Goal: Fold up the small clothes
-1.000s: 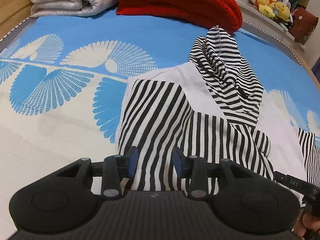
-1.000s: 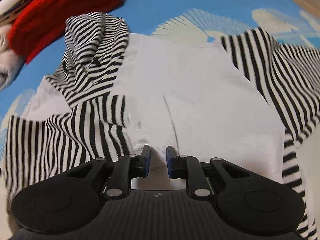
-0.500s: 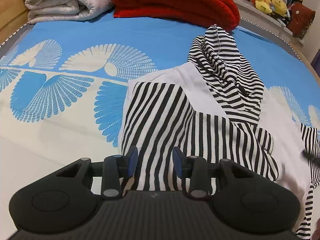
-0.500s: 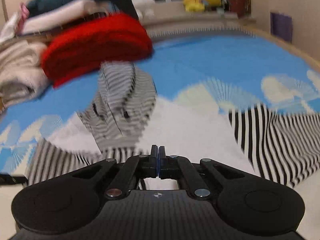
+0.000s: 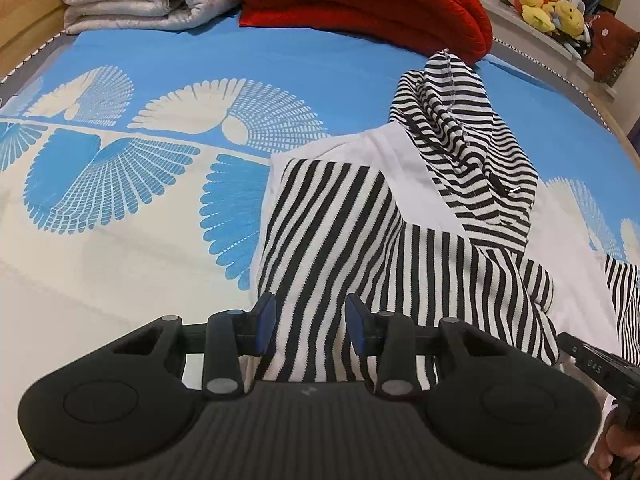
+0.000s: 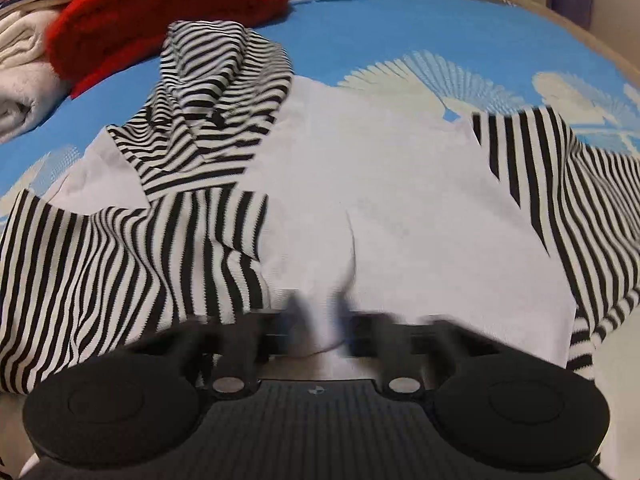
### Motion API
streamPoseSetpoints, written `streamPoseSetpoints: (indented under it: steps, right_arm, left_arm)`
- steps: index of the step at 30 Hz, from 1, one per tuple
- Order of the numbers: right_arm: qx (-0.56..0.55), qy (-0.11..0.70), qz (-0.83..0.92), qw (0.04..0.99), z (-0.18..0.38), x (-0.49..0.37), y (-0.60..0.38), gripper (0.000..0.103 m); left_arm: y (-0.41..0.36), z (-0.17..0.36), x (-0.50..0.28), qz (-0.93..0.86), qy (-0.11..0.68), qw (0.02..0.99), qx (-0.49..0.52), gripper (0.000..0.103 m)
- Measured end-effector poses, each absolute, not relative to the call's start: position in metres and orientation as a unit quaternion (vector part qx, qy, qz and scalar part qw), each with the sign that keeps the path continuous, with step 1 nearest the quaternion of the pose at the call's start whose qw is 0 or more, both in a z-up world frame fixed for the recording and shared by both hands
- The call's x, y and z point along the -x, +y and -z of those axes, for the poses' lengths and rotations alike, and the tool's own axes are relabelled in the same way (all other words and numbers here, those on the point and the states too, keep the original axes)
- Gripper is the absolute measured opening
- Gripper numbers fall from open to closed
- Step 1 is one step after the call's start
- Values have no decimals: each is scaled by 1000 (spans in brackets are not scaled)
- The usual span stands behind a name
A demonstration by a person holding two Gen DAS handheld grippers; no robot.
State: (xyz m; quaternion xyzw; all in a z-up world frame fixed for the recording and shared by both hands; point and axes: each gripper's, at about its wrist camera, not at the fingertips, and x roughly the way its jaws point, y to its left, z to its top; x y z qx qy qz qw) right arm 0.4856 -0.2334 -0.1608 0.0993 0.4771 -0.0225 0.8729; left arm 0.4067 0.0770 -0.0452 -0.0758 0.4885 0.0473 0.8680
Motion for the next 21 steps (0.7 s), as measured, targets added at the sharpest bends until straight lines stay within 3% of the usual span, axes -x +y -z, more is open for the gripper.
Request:
streamPoseSetpoints:
  steps: [9,15,19,21]
  right_arm:
    - [-105,343,50,932,72,-457,-259,8]
    - [-150,488,126,851,129,-467,-299,11]
    - [-148,440,107,879,119,-467,-294,14]
    - [-151,455,70,875,126,-474,-290,19]
  left_arm:
    - [90,44,-409,-61,485,868,80,42]
    - [83,54,-410,-48,500,861,86,42]
    - [74,64,-409,-29,514,853,85,42]
    - [72,74,-409,-20,529,845,82,42]
